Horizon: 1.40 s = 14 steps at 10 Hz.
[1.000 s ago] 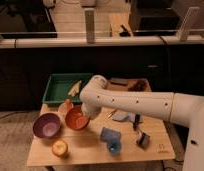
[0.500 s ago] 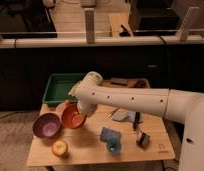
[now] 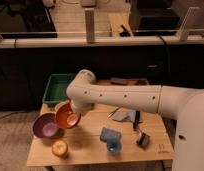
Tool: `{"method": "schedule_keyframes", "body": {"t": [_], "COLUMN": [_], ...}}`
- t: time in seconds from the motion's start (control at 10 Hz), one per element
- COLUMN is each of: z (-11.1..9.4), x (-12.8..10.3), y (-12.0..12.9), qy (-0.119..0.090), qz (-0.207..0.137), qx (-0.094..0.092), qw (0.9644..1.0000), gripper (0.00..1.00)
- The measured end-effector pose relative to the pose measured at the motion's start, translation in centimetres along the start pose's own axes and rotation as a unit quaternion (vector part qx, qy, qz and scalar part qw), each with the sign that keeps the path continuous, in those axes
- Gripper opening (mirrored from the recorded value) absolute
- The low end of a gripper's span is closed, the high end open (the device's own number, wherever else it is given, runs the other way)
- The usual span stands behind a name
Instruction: Stack bowls on top of each other
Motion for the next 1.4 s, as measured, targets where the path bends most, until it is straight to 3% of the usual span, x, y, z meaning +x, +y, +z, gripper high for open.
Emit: {"method": "schedule_keyframes", "body": {"t": [0.2, 0.9, 1.1, 1.4], "z": [0.1, 0.9, 1.3, 3.1], "x": [0.3, 1.8, 1.8, 2.1], "y": [-1.8, -4.1, -4.6, -7.9], "qy": [0.003, 0.019, 0.018, 0.001], "qz": [-0.019, -0.064, -0.053, -0.052], "qx": [0.005, 0.023, 0.036, 0.054], "qw": [0.9998, 0.9975, 0.9978, 0.9972], "gripper": [0.03, 0.03, 0.03, 0.03]}}
